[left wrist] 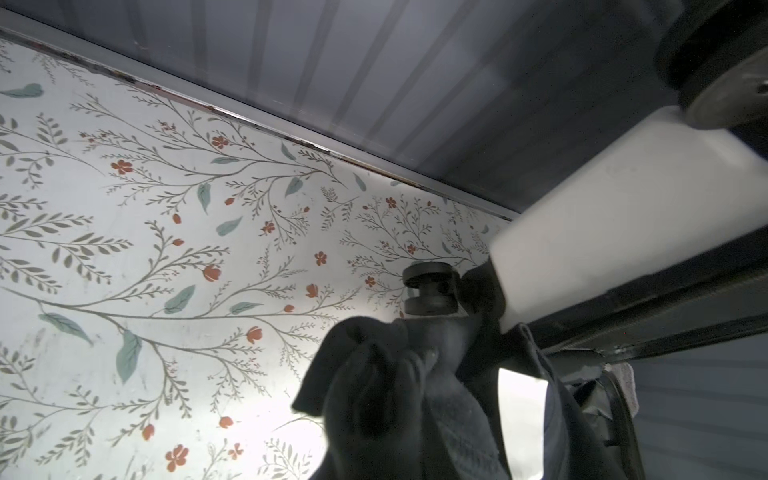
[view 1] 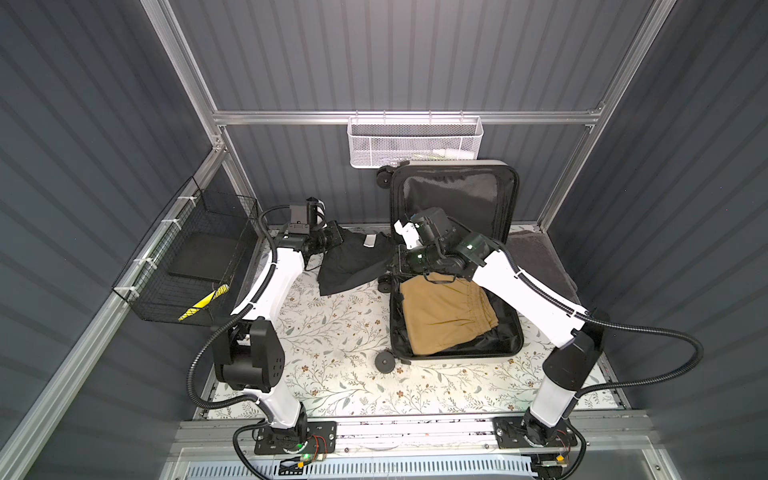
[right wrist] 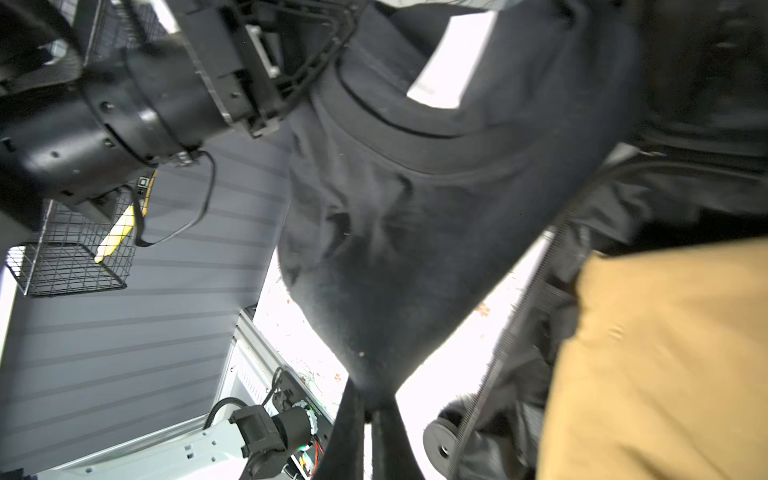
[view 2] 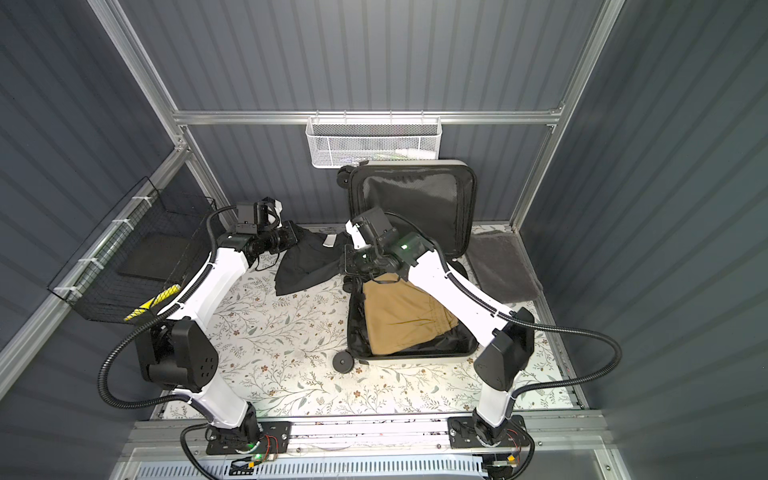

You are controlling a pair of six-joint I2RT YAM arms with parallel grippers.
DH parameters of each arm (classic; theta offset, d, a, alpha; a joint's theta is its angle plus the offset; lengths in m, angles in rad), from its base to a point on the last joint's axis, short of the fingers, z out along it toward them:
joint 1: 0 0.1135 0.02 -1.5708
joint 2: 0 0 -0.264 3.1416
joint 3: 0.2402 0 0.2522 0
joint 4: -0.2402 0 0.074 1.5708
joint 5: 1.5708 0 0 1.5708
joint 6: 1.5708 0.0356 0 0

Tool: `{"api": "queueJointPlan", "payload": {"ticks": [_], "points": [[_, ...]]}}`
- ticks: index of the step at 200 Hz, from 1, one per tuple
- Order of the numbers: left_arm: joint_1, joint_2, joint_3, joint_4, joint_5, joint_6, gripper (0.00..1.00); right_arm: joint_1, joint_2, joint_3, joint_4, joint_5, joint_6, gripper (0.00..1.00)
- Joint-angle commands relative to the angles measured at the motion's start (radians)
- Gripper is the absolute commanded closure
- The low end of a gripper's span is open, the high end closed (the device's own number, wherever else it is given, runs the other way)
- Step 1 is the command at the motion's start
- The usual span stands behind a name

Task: Pack the luggage
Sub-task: 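Lift the black T-shirt with both grippers toward the suitcase, then lower the T-shirt onto the trousers in the suitcase with both grippers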

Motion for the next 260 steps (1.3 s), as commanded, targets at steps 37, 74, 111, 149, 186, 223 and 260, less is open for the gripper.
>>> {"api": "queueJointPlan", "payload": {"ticks": [37, 74, 111, 149, 186, 223, 260], "points": [[-0.134, -0.102, 0.062, 0.011, -0.079, -0.076, 1.00, -0.070, -0.253, -0.219, 0.053, -0.032, -0.027, 1.00], [-0.257, -0.122, 0.080, 0.011, -0.162, -0.105, 1.00, -0.135, -0.396, -0.340, 0.053, -0.037, -0.036, 1.00], [-0.367, -0.112, 0.093, 0.030, -0.233, -0.132, 1.00, -0.242, -0.518, -0.438, 0.035, -0.088, -0.052, 1.00], [-0.449, -0.044, 0.131, 0.058, -0.273, -0.149, 1.00, -0.367, -0.587, -0.494, 0.003, -0.126, -0.087, 1.00], [-0.497, 0.035, 0.165, 0.089, -0.293, -0.160, 1.00, -0.489, -0.640, -0.558, -0.008, -0.167, -0.112, 1.00], [-0.533, 0.092, 0.157, 0.126, -0.312, -0.169, 1.00, -0.578, -0.672, -0.659, 0.011, -0.194, -0.122, 1.00], [-0.556, 0.126, 0.108, 0.174, -0.330, -0.181, 1.00, -0.642, -0.709, -0.795, 0.042, -0.201, -0.125, 1.00]]}}
